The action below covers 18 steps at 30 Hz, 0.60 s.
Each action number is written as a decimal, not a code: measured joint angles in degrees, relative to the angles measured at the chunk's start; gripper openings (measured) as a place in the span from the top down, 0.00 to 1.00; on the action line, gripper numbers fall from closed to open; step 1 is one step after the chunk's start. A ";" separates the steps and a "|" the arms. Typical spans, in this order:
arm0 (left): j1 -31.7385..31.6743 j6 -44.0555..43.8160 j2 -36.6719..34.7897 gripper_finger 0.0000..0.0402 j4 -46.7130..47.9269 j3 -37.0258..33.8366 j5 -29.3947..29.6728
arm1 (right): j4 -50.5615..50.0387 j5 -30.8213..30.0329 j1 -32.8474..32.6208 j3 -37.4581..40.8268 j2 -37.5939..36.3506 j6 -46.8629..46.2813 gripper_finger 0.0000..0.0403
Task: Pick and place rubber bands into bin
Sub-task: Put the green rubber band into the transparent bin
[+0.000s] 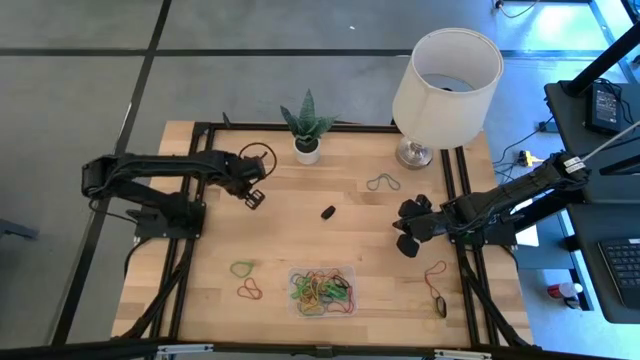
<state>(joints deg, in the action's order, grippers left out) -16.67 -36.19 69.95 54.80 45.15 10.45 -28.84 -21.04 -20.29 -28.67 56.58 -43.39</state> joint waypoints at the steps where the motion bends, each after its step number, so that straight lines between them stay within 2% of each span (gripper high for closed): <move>1: -0.65 -0.14 0.01 0.99 0.52 0.00 0.00 | 0.21 0.26 0.00 0.00 0.00 0.16 0.99; 6: -5.36 -1.19 0.80 0.96 0.66 0.02 -0.02 | 0.87 0.77 0.00 0.00 0.00 0.27 0.99; 12: -13.21 2.74 3.48 0.85 0.64 0.04 -1.37 | 1.70 0.77 0.00 0.00 0.00 0.21 0.99; 18: -18.30 7.34 8.89 0.77 -0.53 0.04 -2.64 | 2.05 -0.11 0.00 0.00 0.02 -1.68 0.99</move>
<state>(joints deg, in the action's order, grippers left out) -34.97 -28.85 78.84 54.27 45.19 7.81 -26.79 -21.15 -20.29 -28.67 56.60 -45.07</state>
